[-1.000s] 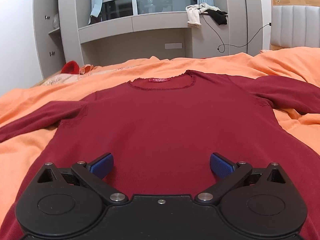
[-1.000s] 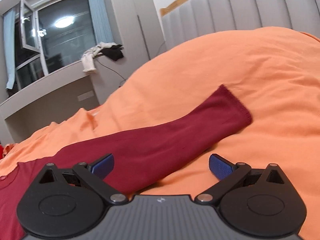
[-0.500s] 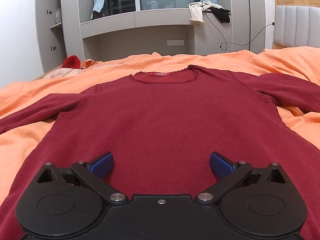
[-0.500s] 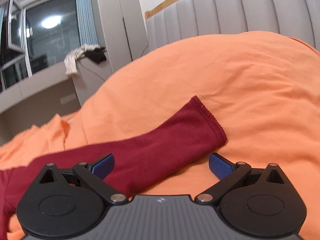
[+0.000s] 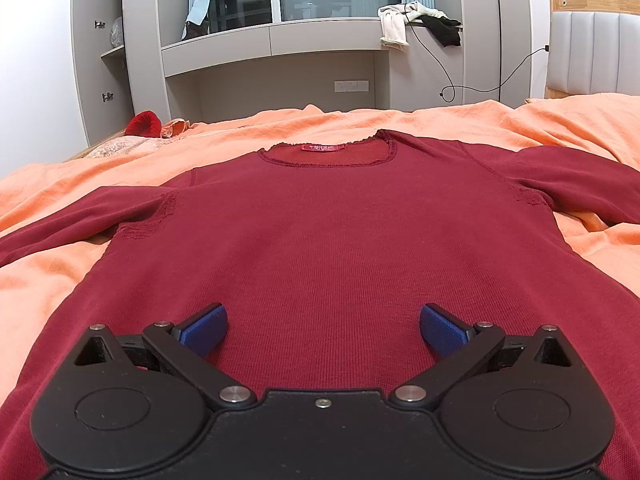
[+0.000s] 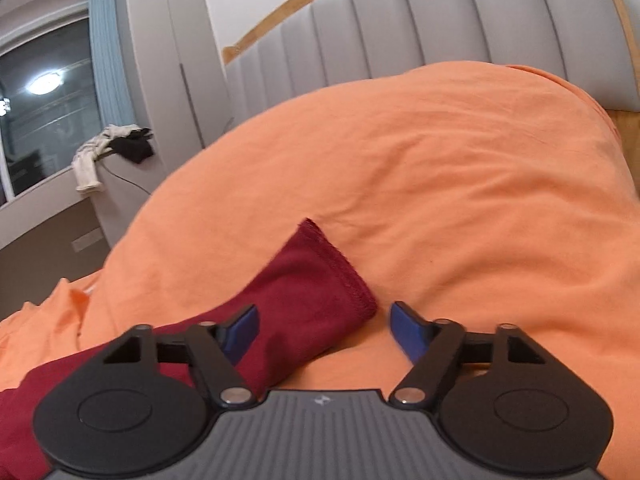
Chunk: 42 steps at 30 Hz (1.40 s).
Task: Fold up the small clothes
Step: 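Close the right gripper on the sleeve cuff and lift it, then carry the cuff across the shirt body and open the right gripper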
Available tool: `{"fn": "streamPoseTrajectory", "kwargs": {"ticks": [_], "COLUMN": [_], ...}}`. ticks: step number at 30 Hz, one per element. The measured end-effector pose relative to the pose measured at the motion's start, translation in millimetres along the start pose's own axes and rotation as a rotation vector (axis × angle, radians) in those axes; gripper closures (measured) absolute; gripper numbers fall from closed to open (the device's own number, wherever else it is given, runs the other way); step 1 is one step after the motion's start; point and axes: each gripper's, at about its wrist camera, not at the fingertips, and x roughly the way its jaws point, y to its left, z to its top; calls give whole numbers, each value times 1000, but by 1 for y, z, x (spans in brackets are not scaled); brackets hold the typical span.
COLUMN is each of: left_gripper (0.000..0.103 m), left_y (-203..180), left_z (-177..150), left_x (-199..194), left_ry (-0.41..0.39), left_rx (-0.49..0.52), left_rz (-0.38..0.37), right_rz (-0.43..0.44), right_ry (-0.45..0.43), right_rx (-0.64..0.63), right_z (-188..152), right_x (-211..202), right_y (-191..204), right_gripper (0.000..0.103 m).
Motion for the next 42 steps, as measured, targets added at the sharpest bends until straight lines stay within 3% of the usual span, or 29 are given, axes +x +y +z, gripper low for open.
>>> {"fn": "streamPoseTrajectory", "kwargs": {"ticks": [3, 4, 6, 11, 18, 21, 29, 35, 42], "left_gripper": [0, 0, 0, 1, 1, 1, 1, 1, 1], "left_y": [0, 0, 0, 4, 18, 32, 92, 126, 157], "left_z": [0, 0, 0, 3, 13, 21, 32, 37, 38], "left_x": [0, 0, -1, -5, -19, -27, -45, -46, -45], "left_ry": [0, 1, 0, 1, -11, -9, -38, -49, -69], "left_rx": [-1, -2, -5, -22, -38, -49, -233, -338, -448], "left_rz": [-1, -3, -8, -33, -30, -35, -2, 66, 129], "right_rz": [-5, 0, 14, 77, 292, 384, 635, 807, 984], "right_ry": [3, 4, 0, -52, -163, -159, -189, -176, -49], "right_rx": [2, 12, 41, 49, -127, -169, -303, -510, -786], "right_z": [-1, -1, -1, 1, -5, -4, -4, -45, -137], "right_x": [3, 2, 2, -17, -72, -92, -152, -189, -222], "right_y": [2, 1, 0, 16, 77, 112, 212, 277, 326], "right_gripper": [81, 88, 91, 93, 93, 93, 94, 93, 94]}}
